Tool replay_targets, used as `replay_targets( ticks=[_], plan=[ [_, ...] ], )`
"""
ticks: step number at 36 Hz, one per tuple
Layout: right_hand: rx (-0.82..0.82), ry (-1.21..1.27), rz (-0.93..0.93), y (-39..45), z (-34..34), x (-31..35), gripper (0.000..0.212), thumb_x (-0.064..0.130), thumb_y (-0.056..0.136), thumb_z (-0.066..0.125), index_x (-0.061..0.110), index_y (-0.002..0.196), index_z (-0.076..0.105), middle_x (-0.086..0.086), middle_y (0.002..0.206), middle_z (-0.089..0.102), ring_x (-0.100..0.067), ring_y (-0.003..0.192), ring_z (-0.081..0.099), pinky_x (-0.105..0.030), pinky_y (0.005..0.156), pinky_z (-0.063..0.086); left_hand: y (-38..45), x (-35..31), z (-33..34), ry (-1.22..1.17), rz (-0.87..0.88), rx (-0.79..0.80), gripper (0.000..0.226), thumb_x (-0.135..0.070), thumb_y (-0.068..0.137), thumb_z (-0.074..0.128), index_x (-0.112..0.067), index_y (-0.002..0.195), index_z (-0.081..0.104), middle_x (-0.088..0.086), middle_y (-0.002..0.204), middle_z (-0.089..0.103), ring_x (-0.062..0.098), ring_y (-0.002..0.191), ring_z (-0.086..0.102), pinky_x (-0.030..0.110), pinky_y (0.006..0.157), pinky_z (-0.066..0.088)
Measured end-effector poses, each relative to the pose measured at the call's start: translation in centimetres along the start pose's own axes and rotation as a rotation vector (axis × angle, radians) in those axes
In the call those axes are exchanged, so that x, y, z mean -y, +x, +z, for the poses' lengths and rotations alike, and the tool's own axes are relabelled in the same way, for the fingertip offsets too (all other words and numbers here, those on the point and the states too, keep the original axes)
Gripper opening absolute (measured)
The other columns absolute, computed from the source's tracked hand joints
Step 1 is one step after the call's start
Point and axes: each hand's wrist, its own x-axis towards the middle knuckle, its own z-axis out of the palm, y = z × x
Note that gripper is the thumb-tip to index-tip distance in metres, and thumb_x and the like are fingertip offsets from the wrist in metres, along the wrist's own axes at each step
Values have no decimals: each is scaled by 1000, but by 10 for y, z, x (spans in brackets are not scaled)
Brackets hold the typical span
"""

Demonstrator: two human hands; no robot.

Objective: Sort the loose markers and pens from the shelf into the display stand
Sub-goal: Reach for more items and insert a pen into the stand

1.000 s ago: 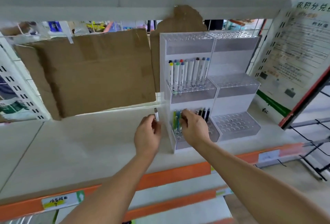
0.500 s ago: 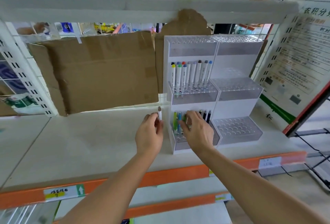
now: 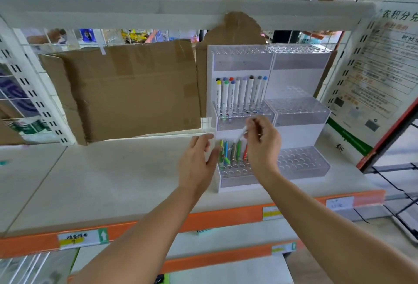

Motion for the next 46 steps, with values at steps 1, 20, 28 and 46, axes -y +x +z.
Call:
replay_targets(
  ticks=[1,20,28,46],
  plan=[
    [-45,-10,-10,2,-5,-4,18,16,97,51,17,80,55,-1,65,58,-23,62,55,-30,55,38,-1,4,-1,20,-26,-8,31,-32,93,49,-14,116,60,1,101,59,18,85,59,27,65,42],
    [204,-292,-153,-10,-1,-47,12,10,92,55,10,83,62,-1,62,59,-22,56,54,-35,54,46,-11,11,9,75,-144,162,14,-17,83,63,-20,95,56,-9,81,56,16,70,52,26,56,39],
    [333,-470,-133,-15,4,-49,17,11,93,55,3,80,61,-10,63,60,-28,56,48,-34,52,34,-6,3,17,83,-129,189,12,-24,87,63,-19,97,59,-7,88,62,15,73,53,29,58,41],
    [385,-509,-499,-31,3,-41,17,32,85,49,18,87,58,7,70,56,-17,51,56,-24,38,36,-6,12,19,114,30,176,14,-13,83,63,-21,94,63,-2,86,64,24,72,61,31,55,46]
  ],
)
